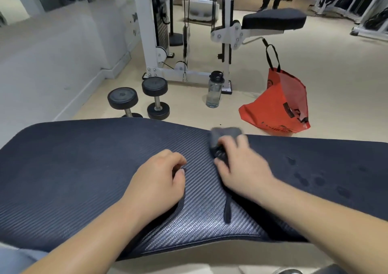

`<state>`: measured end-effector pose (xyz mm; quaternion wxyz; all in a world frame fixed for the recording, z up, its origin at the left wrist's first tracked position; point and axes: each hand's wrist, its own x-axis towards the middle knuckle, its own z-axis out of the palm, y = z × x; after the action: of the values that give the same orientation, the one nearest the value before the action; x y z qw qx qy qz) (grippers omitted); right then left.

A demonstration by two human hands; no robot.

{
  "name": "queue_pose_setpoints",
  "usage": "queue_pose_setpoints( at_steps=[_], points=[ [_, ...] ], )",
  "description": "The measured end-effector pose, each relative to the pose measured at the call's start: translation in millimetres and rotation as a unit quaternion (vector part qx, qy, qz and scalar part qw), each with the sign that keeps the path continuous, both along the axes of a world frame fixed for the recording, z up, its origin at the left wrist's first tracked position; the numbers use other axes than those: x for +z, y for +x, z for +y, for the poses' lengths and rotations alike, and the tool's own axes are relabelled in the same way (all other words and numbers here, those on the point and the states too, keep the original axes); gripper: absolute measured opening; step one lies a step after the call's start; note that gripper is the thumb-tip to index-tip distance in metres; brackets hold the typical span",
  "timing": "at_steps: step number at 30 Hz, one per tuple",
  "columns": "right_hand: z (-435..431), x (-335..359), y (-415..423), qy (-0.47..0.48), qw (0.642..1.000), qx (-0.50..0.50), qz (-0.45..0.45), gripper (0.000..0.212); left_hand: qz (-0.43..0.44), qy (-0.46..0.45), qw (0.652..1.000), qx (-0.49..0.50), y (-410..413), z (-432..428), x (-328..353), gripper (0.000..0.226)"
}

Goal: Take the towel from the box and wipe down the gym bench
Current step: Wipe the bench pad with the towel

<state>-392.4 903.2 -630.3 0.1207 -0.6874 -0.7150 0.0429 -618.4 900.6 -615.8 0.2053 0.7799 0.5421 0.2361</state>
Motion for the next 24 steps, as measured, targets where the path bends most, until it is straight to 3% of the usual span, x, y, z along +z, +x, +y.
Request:
queue_pose_setpoints(
  at_steps=[3,5,6,8,10,11,14,16,18,20,23,24],
  points=[
    [-30.4,10.5,-19.9,-0.036,0.966,0.246,0.066,0.04,0.011,0.012,1.0,0.002,-0.6,0.4,1.0,0.008],
    [-21.9,15.3,1.8,-0.056,0.95,0.3,0.07,0.04,0.001,0.007,1.0,0.005,-1.1,0.3,1.4,0.011],
    [-15.8,13.3,17.7,-0.055,0.959,0.271,0.06,0.04,-0.009,0.002,1.0,0.001,-0.9,-0.5,1.6,0.012],
    [-4.5,8.3,51.4,-0.031,0.993,0.109,0.045,0.039,-0.012,-0.003,1.0,-0.008,1.2,-3.9,2.1,0.015],
    [-6.2,0.9,67.8,-0.014,0.998,-0.062,0.022,0.037,-0.012,0.003,1.0,-0.018,5.5,-6.1,0.2,0.017],
    [-14.4,-0.3,64.1,-0.008,0.997,-0.077,0.004,0.037,-0.015,0.005,1.0,-0.023,8.3,-7.2,-0.2,0.018],
    [-54.3,6.6,39.3,-0.024,0.995,0.099,0.014,0.039,-0.021,0.007,0.999,-0.036,20.9,-11.1,-0.8,0.02],
    [-74.1,16.0,34.6,-0.065,0.967,0.239,0.05,0.04,-0.024,0.009,0.999,-0.042,30.4,-14.2,-3.0,0.022],
    [-74.2,20.1,52.1,-0.083,0.954,0.284,0.047,0.039,-0.032,0.002,0.998,-0.045,40.5,-17.6,-5.7,0.023],
    [-66.4,16.5,78.6,-0.065,0.973,0.219,0.039,0.038,-0.033,-0.004,0.998,-0.051,51.0,-19.4,-6.5,0.023],
    [-56.6,11.4,109.0,-0.035,0.999,0.0,0.025,0.038,-0.033,-0.007,0.998,-0.05,73.4,-19.3,-4.9,0.024],
    [-56.2,8.9,107.1,-0.024,0.999,-0.033,0.006,0.04,-0.039,-0.01,0.998,-0.045,82.4,-20.2,-3.5,0.025]
  ],
)
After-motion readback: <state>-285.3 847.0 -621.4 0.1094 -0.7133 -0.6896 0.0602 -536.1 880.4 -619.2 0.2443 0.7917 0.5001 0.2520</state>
